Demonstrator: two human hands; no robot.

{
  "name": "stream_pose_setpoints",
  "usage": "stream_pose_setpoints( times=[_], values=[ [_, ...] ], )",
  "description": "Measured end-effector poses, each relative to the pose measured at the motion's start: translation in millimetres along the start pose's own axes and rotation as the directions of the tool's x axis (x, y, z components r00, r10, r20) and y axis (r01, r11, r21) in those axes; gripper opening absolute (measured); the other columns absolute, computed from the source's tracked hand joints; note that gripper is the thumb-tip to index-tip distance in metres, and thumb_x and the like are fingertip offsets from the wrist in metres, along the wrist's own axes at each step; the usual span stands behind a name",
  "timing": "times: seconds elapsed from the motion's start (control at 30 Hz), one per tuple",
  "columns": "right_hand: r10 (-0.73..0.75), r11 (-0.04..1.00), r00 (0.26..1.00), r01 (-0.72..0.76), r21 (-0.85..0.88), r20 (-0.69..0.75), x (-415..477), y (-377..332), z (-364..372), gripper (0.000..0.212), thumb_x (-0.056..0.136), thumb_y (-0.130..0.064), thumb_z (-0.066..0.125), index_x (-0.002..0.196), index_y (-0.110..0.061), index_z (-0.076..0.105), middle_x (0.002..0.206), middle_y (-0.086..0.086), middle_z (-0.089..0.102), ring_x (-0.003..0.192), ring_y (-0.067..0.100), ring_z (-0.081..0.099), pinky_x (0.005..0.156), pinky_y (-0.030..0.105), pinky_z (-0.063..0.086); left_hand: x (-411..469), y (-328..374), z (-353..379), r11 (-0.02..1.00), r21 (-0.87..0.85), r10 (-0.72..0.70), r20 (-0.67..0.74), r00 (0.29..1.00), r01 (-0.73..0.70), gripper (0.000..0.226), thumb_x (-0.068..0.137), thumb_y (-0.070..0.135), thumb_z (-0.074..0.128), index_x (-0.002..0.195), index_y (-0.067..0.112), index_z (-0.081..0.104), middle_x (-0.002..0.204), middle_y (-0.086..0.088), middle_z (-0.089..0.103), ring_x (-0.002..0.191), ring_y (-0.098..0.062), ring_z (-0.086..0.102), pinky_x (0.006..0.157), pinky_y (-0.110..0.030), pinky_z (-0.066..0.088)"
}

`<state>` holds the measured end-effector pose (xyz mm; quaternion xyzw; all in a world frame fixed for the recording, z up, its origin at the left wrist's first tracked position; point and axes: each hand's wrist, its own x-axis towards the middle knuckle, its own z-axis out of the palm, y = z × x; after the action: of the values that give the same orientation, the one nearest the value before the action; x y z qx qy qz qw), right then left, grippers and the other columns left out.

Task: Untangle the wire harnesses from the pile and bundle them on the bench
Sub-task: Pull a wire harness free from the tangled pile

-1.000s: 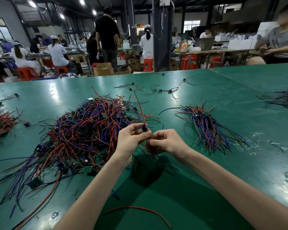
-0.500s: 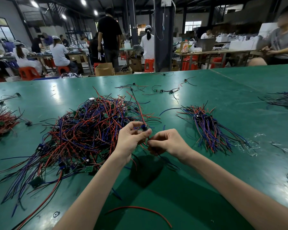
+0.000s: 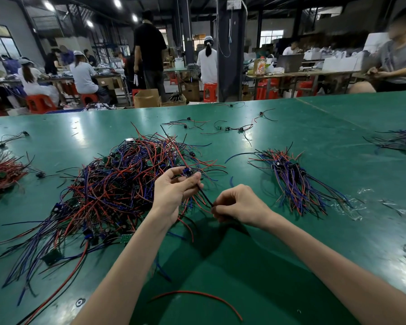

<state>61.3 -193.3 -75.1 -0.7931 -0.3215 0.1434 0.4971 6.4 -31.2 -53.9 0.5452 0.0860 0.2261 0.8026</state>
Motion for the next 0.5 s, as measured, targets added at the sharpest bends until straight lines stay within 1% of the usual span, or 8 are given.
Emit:
stream_pose_setpoints(
  times=[0.07,0.17,0.23,0.3,0.37,0.43,0.5],
  values=[
    [-0.021,0.997,1.000,0.021,-0.079,-0.006,0.1,0.2,-1.0,0.015,0.080,-0.003,0.071,0.069,-0.013,0.068,0.066,0.009,0.069,0.052,0.012,0.061,0.058,0.024,0.052,2.9,1.8,-4.1,1.000,-0.023,-0.004,-0.020,1.000,0.003,0.036,0.079,-0.007,0.068,0.108,0.000,0.047,0.066,-0.012,0.064,0.055,-0.018,0.066,0.058,-0.025,0.058],
    [-0.030,0.996,0.999,0.028,-0.090,-0.026,0.6,0.4,-3.7,0.014,0.082,-0.005,0.070,0.071,-0.011,0.068,0.068,0.013,0.069,0.054,0.016,0.063,0.060,0.029,0.056,5.0,3.6,-7.3,0.999,-0.041,0.006,-0.044,0.999,-0.008,0.036,0.080,-0.006,0.067,0.106,0.002,0.045,0.068,-0.015,0.063,0.056,-0.018,0.067,0.057,-0.024,0.057],
    [-0.030,0.995,0.999,0.026,-0.101,-0.039,1.2,0.5,-5.3,0.015,0.084,0.000,0.065,0.073,-0.010,0.067,0.067,0.012,0.068,0.053,0.015,0.062,0.061,0.032,0.057,4.9,3.1,-7.1,0.999,-0.046,0.026,-0.056,0.998,-0.028,0.037,0.079,-0.007,0.068,0.107,0.001,0.045,0.072,-0.017,0.059,0.058,-0.019,0.067,0.060,-0.027,0.058],
    [-0.029,0.993,0.999,0.024,-0.114,-0.045,1.9,1.6,-7.2,0.018,0.084,0.007,0.060,0.078,-0.008,0.067,0.070,0.011,0.068,0.053,0.013,0.061,0.060,0.026,0.055,4.2,1.8,-5.6,0.997,-0.053,0.051,-0.061,0.997,-0.054,0.037,0.076,-0.005,0.069,0.107,0.000,0.048,0.076,-0.017,0.053,0.061,-0.021,0.068,0.066,-0.030,0.059],
    [-0.030,0.993,0.997,0.021,-0.119,-0.077,3.2,3.5,-10.3,0.017,0.082,0.011,0.058,0.083,-0.003,0.068,0.070,0.008,0.067,0.055,0.013,0.059,0.058,0.019,0.052,3.6,1.2,-3.9,0.994,-0.068,0.078,-0.062,0.995,-0.082,0.036,0.072,-0.003,0.071,0.101,0.003,0.051,0.070,-0.009,0.048,0.062,-0.023,0.069,0.066,-0.030,0.059],
    [-0.010,0.995,0.991,-0.003,-0.100,-0.131,5.0,6.0,-13.1,0.015,0.083,0.010,0.058,0.084,-0.001,0.068,0.067,0.004,0.064,0.054,0.013,0.058,0.054,0.018,0.050,3.3,1.0,-2.4,0.992,-0.070,0.105,-0.064,0.992,-0.109,0.033,0.071,-0.003,0.072,0.097,0.006,0.053,0.065,-0.002,0.045,0.062,-0.024,0.069,0.065,-0.029,0.058],
    [0.016,0.992,0.985,-0.037,-0.119,-0.170,6.3,8.3,-14.3,0.012,0.087,0.002,0.060,0.080,-0.005,0.067,0.063,0.005,0.062,0.052,0.014,0.056,0.049,0.018,0.047,4.1,0.7,-2.3,0.990,-0.058,0.125,-0.076,0.989,-0.130,0.029,0.074,-0.005,0.071,0.095,0.007,0.054,0.067,-0.004,0.045,0.062,-0.023,0.069,0.063,-0.027,0.057]
  ],
)
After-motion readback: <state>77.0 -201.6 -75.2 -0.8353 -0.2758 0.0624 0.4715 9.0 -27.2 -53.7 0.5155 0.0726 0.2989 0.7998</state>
